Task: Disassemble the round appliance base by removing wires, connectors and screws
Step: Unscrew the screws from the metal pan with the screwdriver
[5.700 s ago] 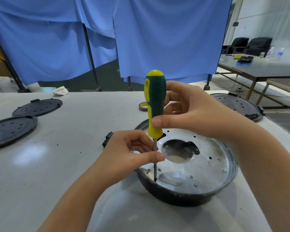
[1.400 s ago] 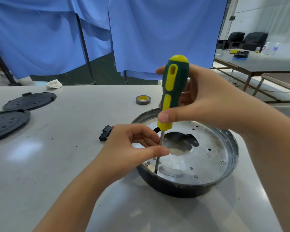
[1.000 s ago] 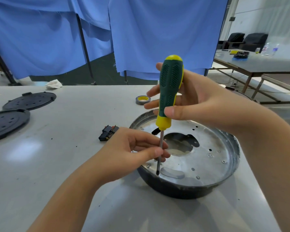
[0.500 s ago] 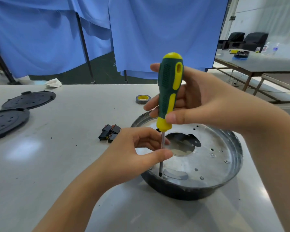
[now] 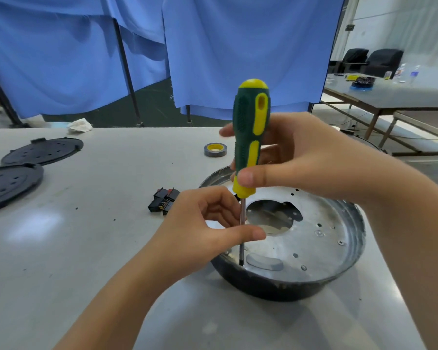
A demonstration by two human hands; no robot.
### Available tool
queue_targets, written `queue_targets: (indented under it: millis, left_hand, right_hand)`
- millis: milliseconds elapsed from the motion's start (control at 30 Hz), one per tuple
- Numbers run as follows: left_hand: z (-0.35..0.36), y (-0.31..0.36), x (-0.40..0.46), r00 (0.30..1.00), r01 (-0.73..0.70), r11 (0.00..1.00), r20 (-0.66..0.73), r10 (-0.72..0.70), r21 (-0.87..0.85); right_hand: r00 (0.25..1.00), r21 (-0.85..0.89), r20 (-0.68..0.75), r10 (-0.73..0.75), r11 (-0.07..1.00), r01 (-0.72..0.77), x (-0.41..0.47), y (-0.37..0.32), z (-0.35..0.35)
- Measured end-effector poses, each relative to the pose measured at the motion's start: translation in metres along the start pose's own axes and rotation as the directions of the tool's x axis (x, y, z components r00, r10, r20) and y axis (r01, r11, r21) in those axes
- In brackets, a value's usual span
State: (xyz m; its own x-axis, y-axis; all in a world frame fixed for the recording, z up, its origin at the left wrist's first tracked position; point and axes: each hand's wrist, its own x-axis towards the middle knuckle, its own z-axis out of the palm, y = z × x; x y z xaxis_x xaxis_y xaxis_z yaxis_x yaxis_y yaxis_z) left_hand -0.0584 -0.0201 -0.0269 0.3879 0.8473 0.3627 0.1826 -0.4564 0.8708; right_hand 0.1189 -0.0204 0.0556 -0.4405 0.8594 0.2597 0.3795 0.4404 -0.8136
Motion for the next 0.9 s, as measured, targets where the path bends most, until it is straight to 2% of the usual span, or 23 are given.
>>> queue_targets:
  millis: [100,167,267,367,467,600,667,767,900]
  left_hand:
    - [-0.006,0.003,-0.002,0.988,0.050,0.995,0.152,-0.036,-0.091]
    - [-0.008,0.004,-0.003,0.978,0.087,0.987,0.202,-0.059,-0.134]
    - [-0.006,0.005,-0.002,0.992,0.062,0.992,0.116,-0.050,-0.108]
    - [-0.001,0.004,0.000,0.999,0.034,0.998,-0.020,-0.035,-0.057]
    - [0.000,0.002,0.000,0.999,0.024,0.999,-0.038,-0.025,-0.033]
    - [-0.008,0.002,-0.001,0.983,0.058,0.998,0.175,-0.054,-0.023]
    - [-0.011,0.002,-0.002,0.971,0.080,0.996,0.231,-0.067,-0.045]
    - [-0.009,0.004,-0.002,0.981,0.085,0.993,0.182,-0.070,-0.078]
    - [-0.004,0.003,0.000,0.999,0.034,0.999,0.030,-0.033,-0.036]
  right_hand:
    - [0.996,0.139,0.083,-0.022,0.990,0.011,-0.002,0.001,-0.002]
    - [0.989,0.210,0.138,-0.044,0.978,0.014,-0.002,0.003,-0.004]
    - [0.987,0.209,0.158,-0.030,0.978,-0.004,-0.002,0.004,-0.005]
    - [0.998,0.007,0.070,-0.001,1.000,0.001,0.000,0.003,0.000]
    - [1.000,-0.062,-0.003,-0.012,0.998,0.012,0.002,0.001,0.003]
    - [0.999,0.060,0.044,-0.017,0.998,0.014,-0.002,-0.001,0.000]
    - [0.996,0.147,0.084,-0.025,0.989,0.013,-0.003,-0.001,0.000]
    - [0.994,0.191,0.107,-0.020,0.982,-0.001,-0.002,0.002,-0.001]
    - [0.998,0.013,0.056,0.010,1.000,-0.011,0.000,0.002,0.001]
